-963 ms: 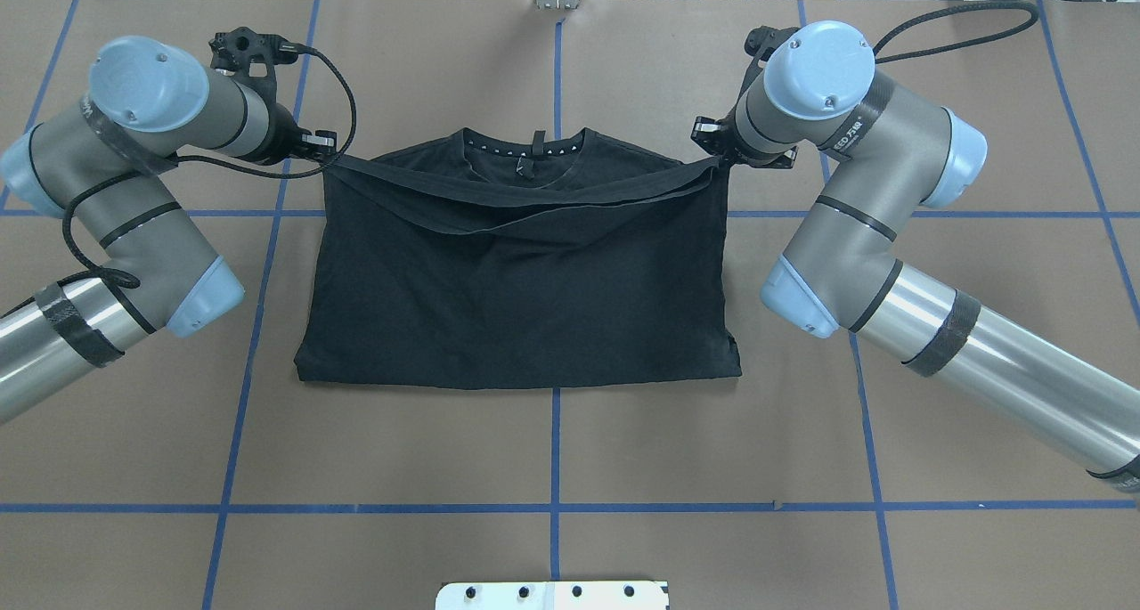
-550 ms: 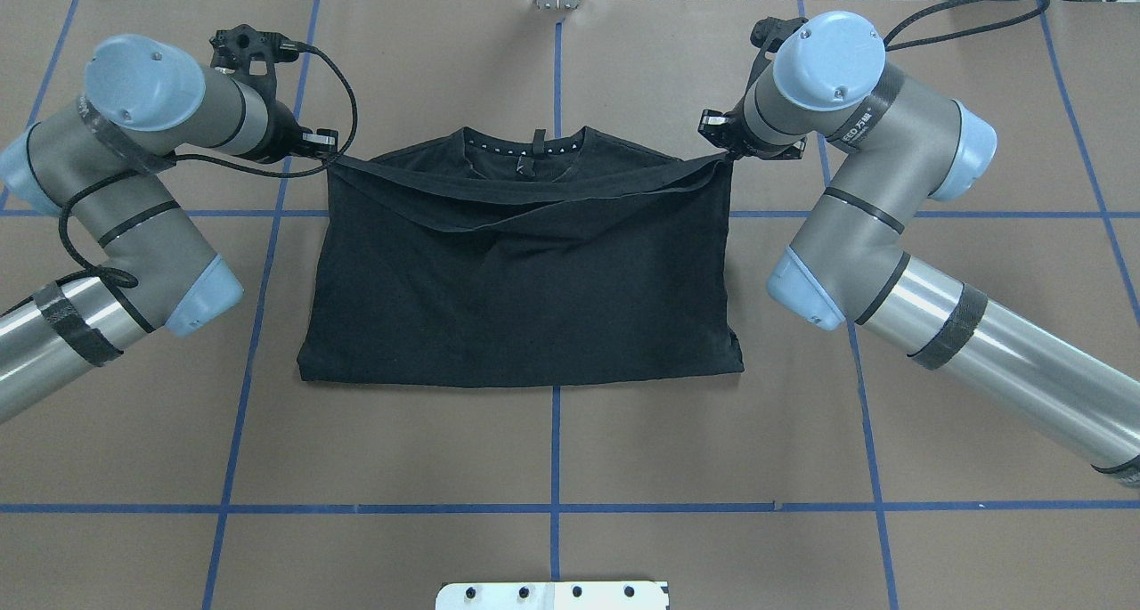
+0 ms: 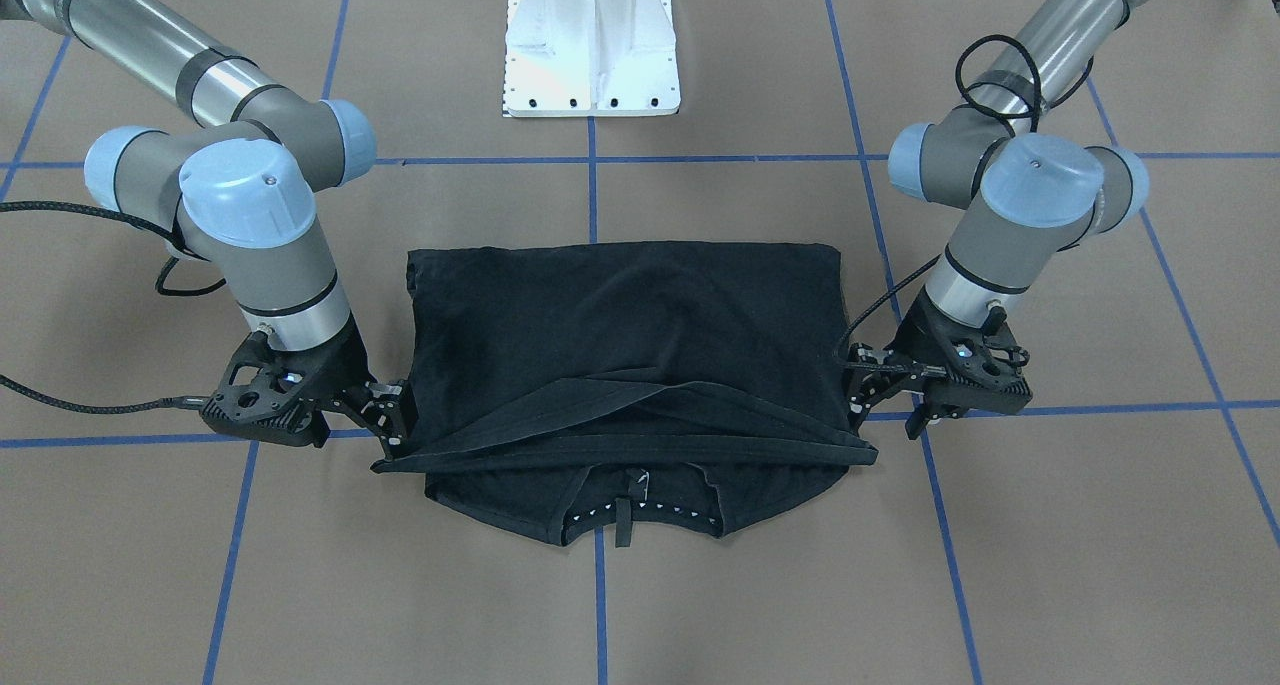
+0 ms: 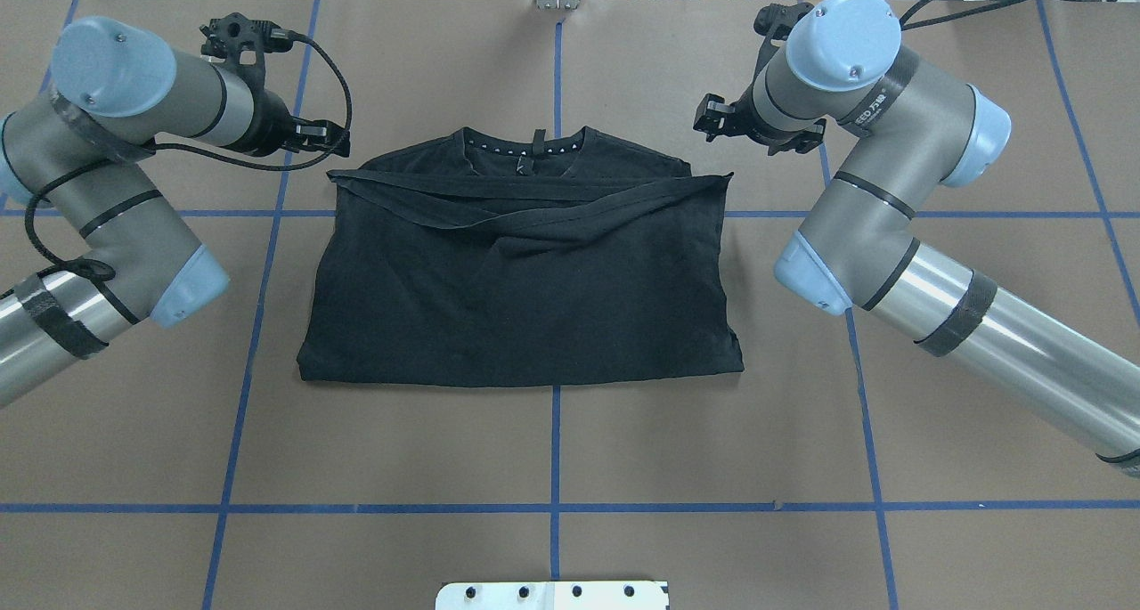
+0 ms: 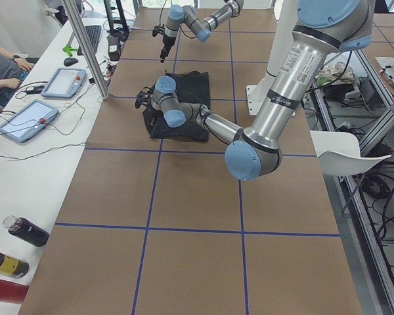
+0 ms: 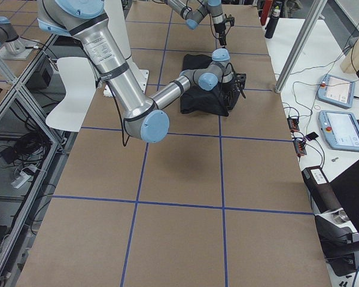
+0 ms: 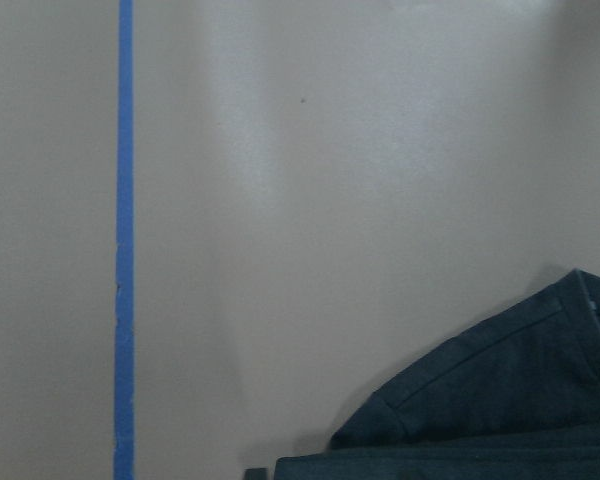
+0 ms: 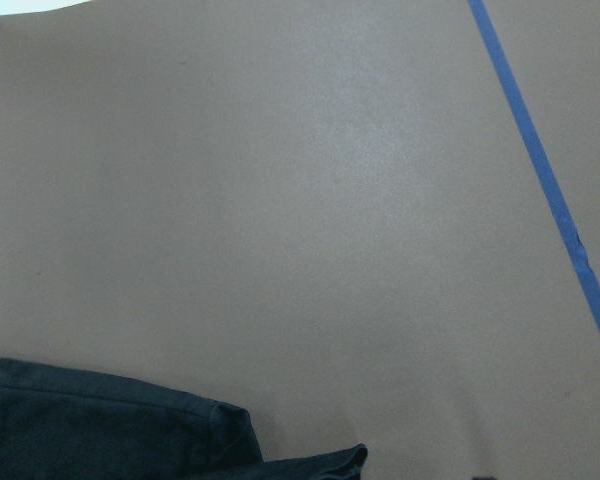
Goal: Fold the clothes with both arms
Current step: 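Move the left gripper to the shirt's side edge while the right gripper rises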
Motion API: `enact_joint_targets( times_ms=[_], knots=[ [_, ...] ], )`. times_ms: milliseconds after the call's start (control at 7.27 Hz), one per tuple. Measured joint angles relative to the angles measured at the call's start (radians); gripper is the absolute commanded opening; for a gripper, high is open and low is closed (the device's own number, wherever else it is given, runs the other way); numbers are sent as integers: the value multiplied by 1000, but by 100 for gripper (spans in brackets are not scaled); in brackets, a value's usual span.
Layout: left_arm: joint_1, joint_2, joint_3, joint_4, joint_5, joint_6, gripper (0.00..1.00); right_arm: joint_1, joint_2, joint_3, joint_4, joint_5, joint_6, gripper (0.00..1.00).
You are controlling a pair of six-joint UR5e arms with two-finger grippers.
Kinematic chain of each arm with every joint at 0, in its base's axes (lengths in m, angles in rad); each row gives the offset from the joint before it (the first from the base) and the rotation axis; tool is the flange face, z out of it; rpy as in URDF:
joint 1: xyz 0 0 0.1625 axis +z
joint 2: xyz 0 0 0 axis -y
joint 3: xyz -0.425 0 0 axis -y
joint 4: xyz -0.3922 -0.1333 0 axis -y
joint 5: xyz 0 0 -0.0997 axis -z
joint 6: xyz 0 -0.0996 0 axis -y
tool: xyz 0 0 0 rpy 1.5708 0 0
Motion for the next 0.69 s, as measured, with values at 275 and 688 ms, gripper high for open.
enact_joint_targets(
  times_ms=[275,688],
  knots=[
    [0,131,-109,-78,-79,-1,100,13,-27,26,4,70,-67,100],
    [95,312,-154,-302,-125,-61,100,15,-55,68,7,93,-88,100]
  ],
)
